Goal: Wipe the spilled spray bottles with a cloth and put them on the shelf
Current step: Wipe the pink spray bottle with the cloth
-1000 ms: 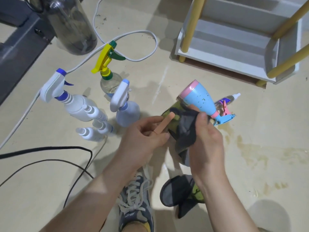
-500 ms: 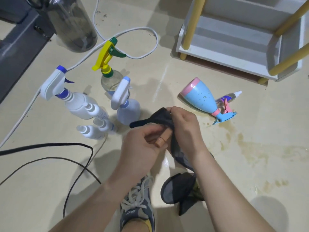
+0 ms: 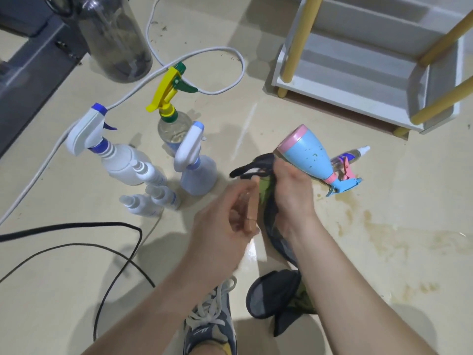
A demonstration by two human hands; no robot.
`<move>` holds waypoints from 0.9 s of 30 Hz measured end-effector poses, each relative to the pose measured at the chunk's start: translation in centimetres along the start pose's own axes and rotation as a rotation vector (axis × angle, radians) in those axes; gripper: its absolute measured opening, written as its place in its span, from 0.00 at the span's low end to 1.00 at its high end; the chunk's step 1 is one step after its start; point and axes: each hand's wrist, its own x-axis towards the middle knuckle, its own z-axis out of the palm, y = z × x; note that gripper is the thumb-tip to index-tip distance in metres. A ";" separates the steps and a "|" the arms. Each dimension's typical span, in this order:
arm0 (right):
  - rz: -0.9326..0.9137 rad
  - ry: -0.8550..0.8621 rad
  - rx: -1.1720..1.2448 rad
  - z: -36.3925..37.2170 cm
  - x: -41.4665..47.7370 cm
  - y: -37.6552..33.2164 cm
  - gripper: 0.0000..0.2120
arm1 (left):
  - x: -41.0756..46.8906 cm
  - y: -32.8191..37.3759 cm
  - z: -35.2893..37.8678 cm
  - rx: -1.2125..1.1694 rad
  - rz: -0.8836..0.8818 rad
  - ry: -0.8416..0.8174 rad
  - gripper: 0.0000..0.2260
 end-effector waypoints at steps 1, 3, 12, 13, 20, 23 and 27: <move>0.040 0.044 0.100 -0.7 -0.2 -0.5 0.13 | -0.2 -0.2 -0.1 -0.006 0.020 -0.030 0.33; 0.061 0.008 0.188 -2.2 -1.4 -0.9 0.11 | -0.2 -0.5 -0.1 0.018 0.039 -0.061 0.34; -0.258 -0.009 -0.404 -1.1 -5.3 3.0 0.04 | 0.1 -0.4 -1.1 0.280 0.051 -0.155 0.12; -0.173 0.027 -0.419 -1.2 -4.2 2.9 0.05 | 0.3 -0.5 -1.4 0.327 0.094 -0.197 0.15; 0.353 -0.055 0.413 -7.7 -3.0 0.6 0.18 | 2.7 0.9 -1.8 0.974 0.549 -0.099 0.24; 0.272 -0.022 0.608 -10.0 -3.9 -0.1 0.16 | 4.4 1.8 -1.7 0.967 0.371 -0.216 0.19; 0.209 0.078 0.567 -9.4 -5.3 2.8 0.16 | 5.1 1.0 -2.5 0.557 0.114 -0.188 0.11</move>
